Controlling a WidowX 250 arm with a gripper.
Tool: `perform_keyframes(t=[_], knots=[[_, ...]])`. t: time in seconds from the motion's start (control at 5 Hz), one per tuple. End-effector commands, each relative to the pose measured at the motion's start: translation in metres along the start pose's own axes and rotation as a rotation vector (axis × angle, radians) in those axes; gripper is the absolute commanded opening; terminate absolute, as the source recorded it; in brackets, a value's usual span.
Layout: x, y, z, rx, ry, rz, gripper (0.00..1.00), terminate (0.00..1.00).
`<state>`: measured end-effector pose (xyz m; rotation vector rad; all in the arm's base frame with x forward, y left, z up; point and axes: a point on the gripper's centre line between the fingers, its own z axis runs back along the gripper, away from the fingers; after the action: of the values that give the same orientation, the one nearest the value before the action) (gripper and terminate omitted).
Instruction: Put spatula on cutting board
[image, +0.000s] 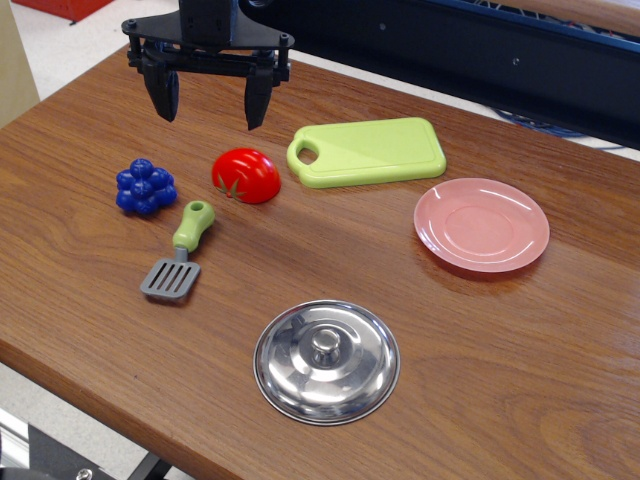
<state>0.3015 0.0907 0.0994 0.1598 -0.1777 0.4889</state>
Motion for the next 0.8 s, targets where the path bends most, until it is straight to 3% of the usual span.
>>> perform_keyframes(t=[0.0, 0.2, 0.4, 0.6], knots=[[0.0, 0.0, 0.0, 0.0, 0.0, 0.0, 1.0, 0.0], [-0.016, 0.006, -0.009, -0.046, -0.008, -0.068, 1.0, 0.0], [-0.03, 0.009, -0.021, -0.073, 0.037, -0.124, 1.0, 0.0], [-0.039, 0.009, -0.031, -0.095, 0.043, -0.153, 1.0, 0.0]])
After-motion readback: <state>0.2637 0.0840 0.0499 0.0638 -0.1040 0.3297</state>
